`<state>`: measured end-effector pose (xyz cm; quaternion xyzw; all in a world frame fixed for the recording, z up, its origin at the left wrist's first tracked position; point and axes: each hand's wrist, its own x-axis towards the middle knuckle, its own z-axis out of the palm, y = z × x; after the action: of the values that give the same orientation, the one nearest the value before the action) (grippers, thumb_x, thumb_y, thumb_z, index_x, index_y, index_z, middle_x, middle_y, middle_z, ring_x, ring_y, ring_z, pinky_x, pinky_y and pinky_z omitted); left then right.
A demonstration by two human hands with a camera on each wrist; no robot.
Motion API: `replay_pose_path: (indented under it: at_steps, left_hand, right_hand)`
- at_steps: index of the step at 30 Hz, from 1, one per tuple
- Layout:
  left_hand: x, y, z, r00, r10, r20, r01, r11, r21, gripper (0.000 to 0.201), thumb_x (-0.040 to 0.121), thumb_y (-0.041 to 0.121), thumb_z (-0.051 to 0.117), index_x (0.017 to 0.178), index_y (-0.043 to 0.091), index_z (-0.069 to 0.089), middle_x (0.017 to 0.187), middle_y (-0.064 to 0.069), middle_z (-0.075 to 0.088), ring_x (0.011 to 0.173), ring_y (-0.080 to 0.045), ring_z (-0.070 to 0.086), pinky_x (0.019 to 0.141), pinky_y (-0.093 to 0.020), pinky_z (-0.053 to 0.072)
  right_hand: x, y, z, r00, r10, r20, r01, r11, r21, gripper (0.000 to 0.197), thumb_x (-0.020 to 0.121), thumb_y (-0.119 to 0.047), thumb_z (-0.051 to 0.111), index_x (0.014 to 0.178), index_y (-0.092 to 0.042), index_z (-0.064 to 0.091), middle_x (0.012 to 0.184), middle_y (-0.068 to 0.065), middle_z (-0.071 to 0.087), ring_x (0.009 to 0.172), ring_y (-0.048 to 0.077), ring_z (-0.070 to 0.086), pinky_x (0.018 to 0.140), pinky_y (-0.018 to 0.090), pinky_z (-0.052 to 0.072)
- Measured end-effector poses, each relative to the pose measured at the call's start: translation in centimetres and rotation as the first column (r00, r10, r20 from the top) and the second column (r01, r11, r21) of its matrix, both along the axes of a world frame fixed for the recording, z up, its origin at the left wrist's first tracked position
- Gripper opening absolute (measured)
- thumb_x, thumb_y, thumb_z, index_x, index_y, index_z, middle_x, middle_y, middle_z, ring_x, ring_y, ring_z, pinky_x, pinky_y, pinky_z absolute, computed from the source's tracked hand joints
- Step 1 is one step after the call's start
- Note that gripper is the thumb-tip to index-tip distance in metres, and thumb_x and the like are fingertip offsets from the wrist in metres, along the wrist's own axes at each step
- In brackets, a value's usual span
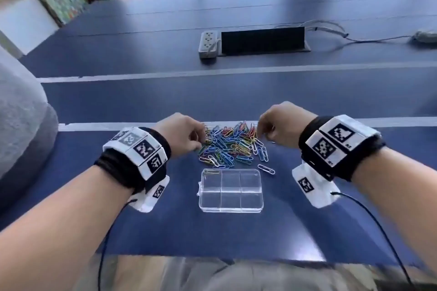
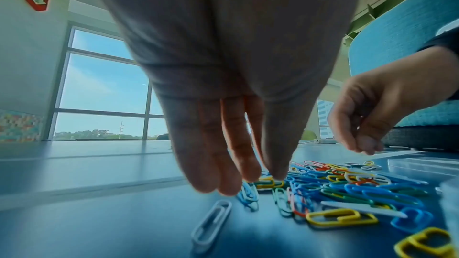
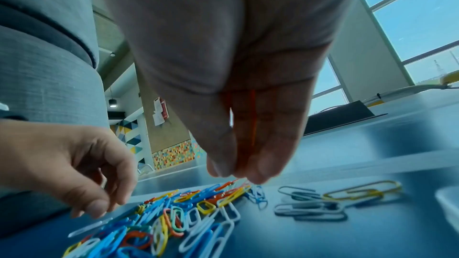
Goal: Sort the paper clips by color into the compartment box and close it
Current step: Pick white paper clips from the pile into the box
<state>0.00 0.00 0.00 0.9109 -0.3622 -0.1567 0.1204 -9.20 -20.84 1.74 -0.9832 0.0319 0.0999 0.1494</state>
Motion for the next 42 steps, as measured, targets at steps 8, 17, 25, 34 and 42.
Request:
replay_pose_path:
  at_steps: [8,17,25,34,42]
  left_hand:
    - [1.4,0.8,0.1,0.990,0.120,0.075,-0.134,0.966,0.221,0.009,0.071,0.022,0.070,0.062,0.022,0.068,0.060,0.008,0.062,0.069,-0.015,0.060,0.066,-0.026,0.051]
    - [1.5,1.2,0.0,0.982,0.183,0.044,-0.187,0.928,0.323,0.010,0.072,0.030,0.073,0.070,0.020,0.072,0.074,-0.001,0.070,0.080,-0.018,0.065,0.065,-0.026,0.049]
    - [0.9,0.5,0.2,0.987,0.143,0.080,-0.162,0.925,0.345,0.013,0.072,0.028,0.073,0.063,0.021,0.067,0.075,-0.002,0.070,0.080,-0.020,0.066,0.068,-0.028,0.053]
    - [0.2,0.6,0.5,0.973,0.232,-0.009,-0.217,0.924,0.315,0.010,0.073,0.021,0.065,0.064,0.018,0.067,0.057,0.005,0.063,0.062,-0.015,0.061,0.066,-0.026,0.053]
    - [0.1,1.2,-0.4,0.981,0.194,-0.018,-0.181,0.941,0.287,0.015,0.068,0.023,0.068,0.057,0.019,0.058,0.056,0.008,0.058,0.055,-0.009,0.053,0.057,-0.021,0.046]
  right_hand:
    - [1.8,-0.1,-2.3,0.992,-0.086,-0.097,0.074,0.989,-0.127,0.017,0.081,-0.023,0.065,0.083,-0.008,0.072,0.085,0.012,0.070,0.082,0.031,0.065,0.071,0.030,0.053]
    - [2.6,-0.1,-2.5,0.986,-0.117,-0.117,0.101,0.985,-0.139,0.021,0.078,-0.031,0.069,0.084,-0.011,0.072,0.086,0.008,0.069,0.084,0.029,0.065,0.072,0.030,0.053]
    - [2.1,0.8,-2.7,0.987,-0.131,-0.098,0.115,0.981,-0.156,0.015,0.080,-0.020,0.063,0.087,-0.009,0.071,0.084,0.009,0.067,0.080,0.028,0.065,0.067,0.027,0.051]
    - [2.0,0.2,-2.5,0.980,-0.165,-0.112,0.157,0.984,-0.079,0.019,0.072,-0.025,0.069,0.081,-0.010,0.074,0.087,0.010,0.073,0.086,0.027,0.068,0.075,0.033,0.058]
    - [1.9,0.2,-2.3,0.985,-0.139,-0.101,0.134,0.989,-0.055,0.010,0.077,-0.015,0.064,0.080,-0.016,0.074,0.087,0.005,0.073,0.085,0.024,0.067,0.073,0.028,0.055]
